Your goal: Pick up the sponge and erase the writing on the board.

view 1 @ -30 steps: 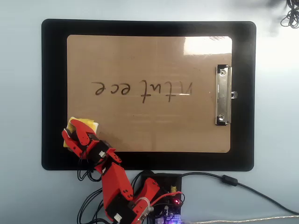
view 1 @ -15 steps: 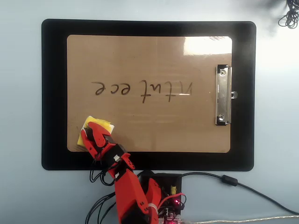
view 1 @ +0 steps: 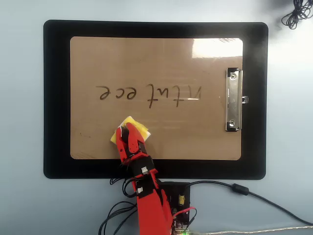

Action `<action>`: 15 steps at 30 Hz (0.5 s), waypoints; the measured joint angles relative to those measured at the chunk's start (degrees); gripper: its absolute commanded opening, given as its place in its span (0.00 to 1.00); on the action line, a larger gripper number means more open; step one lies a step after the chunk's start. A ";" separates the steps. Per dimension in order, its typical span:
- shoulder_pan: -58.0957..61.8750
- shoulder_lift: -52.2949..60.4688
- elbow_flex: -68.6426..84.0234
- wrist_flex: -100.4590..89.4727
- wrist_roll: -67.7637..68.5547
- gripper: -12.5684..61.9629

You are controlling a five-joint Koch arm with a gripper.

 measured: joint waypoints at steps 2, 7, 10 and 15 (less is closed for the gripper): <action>3.69 5.71 0.70 6.68 5.45 0.06; 11.25 18.54 1.93 22.50 7.65 0.06; 17.23 18.98 1.85 24.96 7.56 0.06; 20.74 18.90 0.35 25.14 7.65 0.06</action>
